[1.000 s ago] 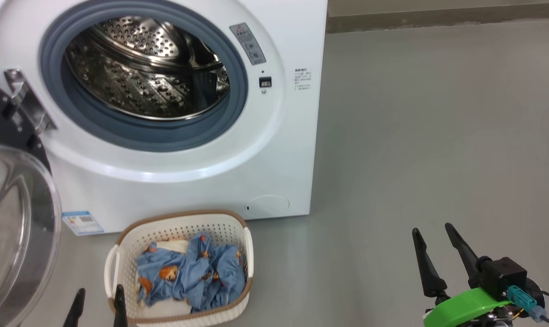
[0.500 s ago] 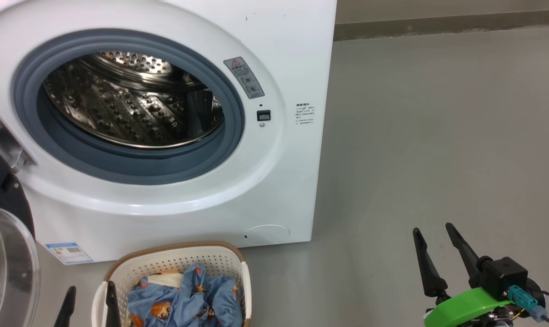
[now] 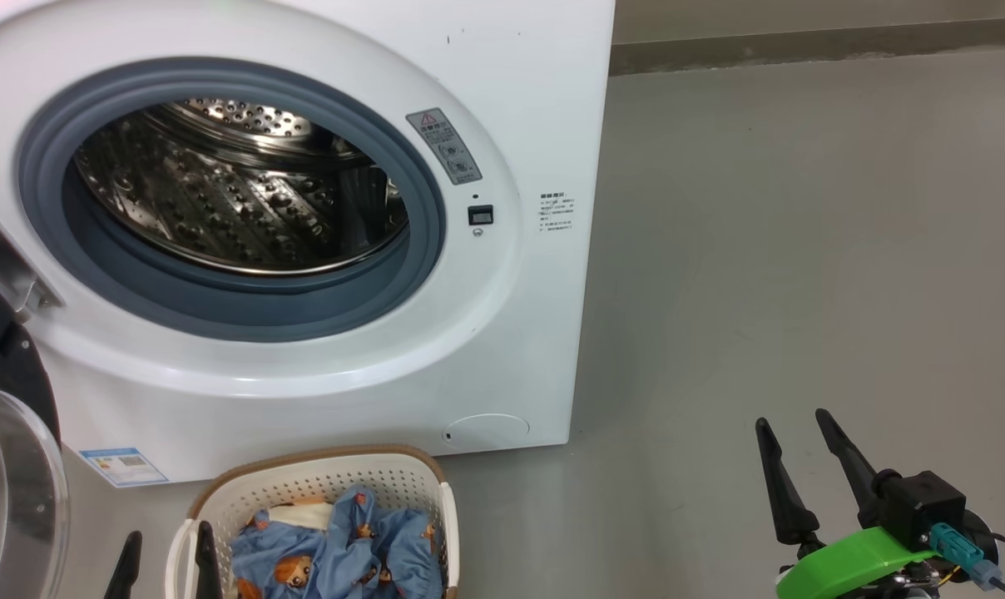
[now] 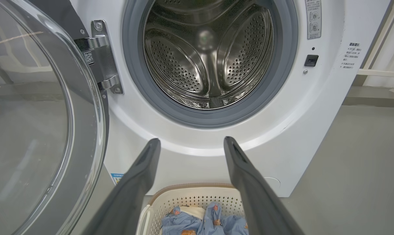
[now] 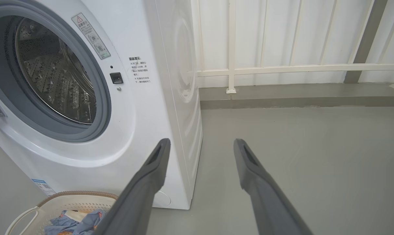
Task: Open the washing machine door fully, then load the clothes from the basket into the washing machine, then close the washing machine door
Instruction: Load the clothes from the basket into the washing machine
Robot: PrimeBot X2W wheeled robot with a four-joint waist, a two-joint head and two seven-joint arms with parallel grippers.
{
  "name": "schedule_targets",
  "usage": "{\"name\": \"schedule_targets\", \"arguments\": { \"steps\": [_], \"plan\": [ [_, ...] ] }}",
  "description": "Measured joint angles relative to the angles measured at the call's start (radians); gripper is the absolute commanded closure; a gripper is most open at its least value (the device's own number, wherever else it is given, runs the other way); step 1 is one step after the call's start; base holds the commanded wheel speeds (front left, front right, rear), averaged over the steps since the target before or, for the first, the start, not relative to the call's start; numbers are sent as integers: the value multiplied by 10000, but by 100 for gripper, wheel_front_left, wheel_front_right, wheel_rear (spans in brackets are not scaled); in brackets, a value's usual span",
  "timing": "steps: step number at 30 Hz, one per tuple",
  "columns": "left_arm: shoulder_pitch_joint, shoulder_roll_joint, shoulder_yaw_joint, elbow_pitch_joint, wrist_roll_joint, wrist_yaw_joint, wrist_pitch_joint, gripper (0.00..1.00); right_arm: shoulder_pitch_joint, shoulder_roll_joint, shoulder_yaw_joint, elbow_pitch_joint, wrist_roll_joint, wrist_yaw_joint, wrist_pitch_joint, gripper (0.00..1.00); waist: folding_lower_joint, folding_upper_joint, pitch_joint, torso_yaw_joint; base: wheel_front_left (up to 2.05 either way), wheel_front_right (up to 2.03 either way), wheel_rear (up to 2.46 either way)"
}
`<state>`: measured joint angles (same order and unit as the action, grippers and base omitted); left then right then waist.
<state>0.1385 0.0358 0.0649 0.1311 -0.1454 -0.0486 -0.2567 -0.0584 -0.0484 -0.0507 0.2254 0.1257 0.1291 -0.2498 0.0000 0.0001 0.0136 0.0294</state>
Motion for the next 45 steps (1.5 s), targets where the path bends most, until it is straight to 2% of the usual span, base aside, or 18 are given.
{"name": "schedule_targets", "arguments": {
  "steps": [14, 26, 45],
  "plan": [
    [-69, 2, -94, 272, -259, -88, 2, 0, -20, 0, -13, 33, 0, 0, 0, 0, 0, 0, 376, -33, 0, 0, 0],
    [-719, 0, -604, 1394, -832, -207, 0, 0, -363, 0, 58, 23, 105, 0, 0, 0, 0, 0, 1102, -166, 0, 0, 0],
    [-3792, -23, -1191, 4215, -1202, -717, 2, 0, -1393, -4, -69, -410, 59, 0, -2, 0, 0, 0, 3547, -523, 0, 0, 0]
  ]
}}
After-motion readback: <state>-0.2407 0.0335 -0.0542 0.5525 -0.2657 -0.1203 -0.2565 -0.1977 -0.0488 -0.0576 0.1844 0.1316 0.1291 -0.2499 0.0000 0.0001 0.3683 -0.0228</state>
